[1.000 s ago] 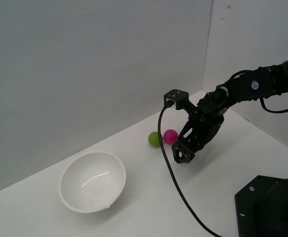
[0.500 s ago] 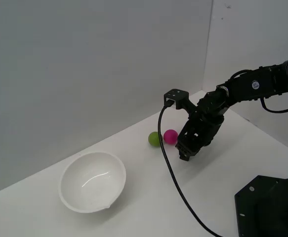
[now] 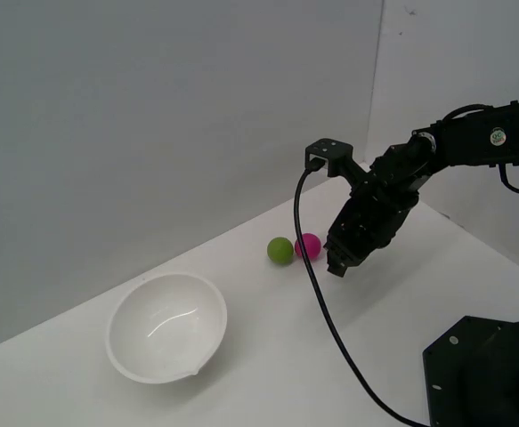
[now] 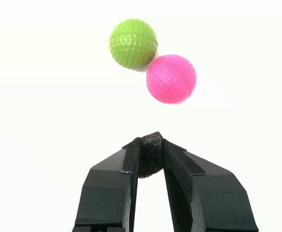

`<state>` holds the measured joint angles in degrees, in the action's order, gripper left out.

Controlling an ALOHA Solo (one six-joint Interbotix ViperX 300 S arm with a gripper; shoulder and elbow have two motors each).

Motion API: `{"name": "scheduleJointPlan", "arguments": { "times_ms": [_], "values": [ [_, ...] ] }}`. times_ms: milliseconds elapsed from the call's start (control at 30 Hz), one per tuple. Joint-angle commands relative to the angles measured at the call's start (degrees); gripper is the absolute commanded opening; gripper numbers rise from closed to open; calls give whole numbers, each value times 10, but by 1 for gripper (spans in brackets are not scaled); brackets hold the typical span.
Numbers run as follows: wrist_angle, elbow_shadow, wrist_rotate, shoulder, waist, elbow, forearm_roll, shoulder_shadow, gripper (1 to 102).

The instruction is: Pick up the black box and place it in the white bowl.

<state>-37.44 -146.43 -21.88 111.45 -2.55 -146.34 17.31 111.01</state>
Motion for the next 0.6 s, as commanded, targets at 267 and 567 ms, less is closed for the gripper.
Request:
{"name": "scheduleJointPlan", "arguments": {
  "times_ms": [267, 567],
  "values": [
    [-47, 54, -5, 77, 8, 52, 4, 81, 3],
    [-66, 84, 0, 104, 9, 82, 3, 108, 3]
  ]
}}
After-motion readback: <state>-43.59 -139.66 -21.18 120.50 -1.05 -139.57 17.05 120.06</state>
